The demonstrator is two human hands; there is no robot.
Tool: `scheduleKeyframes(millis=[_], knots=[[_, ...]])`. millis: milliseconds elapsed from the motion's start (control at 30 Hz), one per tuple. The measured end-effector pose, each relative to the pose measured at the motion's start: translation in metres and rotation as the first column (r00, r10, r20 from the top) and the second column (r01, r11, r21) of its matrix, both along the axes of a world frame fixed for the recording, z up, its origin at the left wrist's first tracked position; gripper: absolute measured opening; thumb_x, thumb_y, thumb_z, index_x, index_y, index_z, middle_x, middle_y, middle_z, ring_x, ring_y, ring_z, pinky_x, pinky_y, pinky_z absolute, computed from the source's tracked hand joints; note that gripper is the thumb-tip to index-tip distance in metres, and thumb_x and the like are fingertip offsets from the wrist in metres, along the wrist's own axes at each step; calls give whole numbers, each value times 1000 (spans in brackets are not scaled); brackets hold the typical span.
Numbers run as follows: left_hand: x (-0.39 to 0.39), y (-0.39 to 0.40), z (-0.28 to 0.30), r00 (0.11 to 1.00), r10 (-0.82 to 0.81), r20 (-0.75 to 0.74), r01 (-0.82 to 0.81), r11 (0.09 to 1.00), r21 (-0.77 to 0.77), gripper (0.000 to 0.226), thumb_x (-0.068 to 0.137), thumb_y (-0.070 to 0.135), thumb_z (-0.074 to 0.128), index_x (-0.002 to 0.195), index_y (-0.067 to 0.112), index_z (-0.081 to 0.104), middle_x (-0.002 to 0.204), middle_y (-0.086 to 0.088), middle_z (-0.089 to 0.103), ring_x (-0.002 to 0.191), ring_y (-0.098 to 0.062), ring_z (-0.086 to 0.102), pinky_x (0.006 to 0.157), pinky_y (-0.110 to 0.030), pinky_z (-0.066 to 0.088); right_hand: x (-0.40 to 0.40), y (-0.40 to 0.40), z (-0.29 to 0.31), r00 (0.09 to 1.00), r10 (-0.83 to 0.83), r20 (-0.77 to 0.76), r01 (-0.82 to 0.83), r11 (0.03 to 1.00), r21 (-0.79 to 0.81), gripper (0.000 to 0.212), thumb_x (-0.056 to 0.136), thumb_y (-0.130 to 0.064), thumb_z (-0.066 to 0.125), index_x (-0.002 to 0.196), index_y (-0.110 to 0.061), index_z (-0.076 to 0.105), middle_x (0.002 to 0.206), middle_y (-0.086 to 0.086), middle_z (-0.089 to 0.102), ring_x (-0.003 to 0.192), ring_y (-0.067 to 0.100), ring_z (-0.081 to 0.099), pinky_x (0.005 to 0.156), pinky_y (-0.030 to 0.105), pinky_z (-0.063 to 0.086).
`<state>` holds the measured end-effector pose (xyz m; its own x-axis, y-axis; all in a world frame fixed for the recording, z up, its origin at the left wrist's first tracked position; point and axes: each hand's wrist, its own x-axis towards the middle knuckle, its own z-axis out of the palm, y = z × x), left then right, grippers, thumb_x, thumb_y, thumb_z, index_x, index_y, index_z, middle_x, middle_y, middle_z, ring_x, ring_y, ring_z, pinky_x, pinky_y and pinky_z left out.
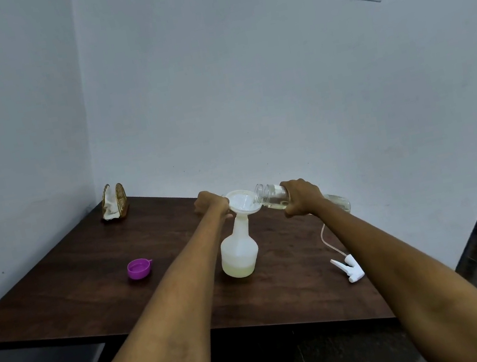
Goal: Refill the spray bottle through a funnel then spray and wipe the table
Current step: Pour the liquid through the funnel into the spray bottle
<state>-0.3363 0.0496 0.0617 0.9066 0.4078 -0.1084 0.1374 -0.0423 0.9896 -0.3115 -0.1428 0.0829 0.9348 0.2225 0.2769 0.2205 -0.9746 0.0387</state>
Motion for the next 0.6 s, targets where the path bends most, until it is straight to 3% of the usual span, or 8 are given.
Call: scheduleKeyframes(millis=[167, 300, 600], knots=[[0, 0, 0, 1000, 6, -6, -6, 1000, 2, 21, 89, -9, 58, 109, -12, 64, 111, -27, 67, 96, -34, 71, 75, -38, 60, 1, 0, -1, 1000, -3, -3, 3, 1000, 30, 26, 69, -18, 68, 82, -14, 46, 84, 3, 56, 76, 21, 48, 63, 27, 35], [0, -1, 1, 1000, 5, 1, -5, 1000, -3, 21, 89, -8, 58, 109, -11, 64, 110, -27, 68, 96, -33, 71, 73, -35, 60, 2, 4, 1, 1000, 3, 8, -3, 999, 41, 35, 68, -18, 71, 98, -8, 58, 96, 8, 65, 88, 27, 59, 65, 28, 38], [-3, -1, 1, 1000, -3, 3, 3, 1000, -22, 21, 89, -10, 57, 109, -12, 64, 111, -28, 67, 98, -34, 71, 71, -34, 59, 1, 7, 1, 1000, 3, 18, -3, 1000, 14, 33, 69, -19, 69, 97, -8, 57, 97, 8, 65, 90, 28, 60, 64, 28, 36]])
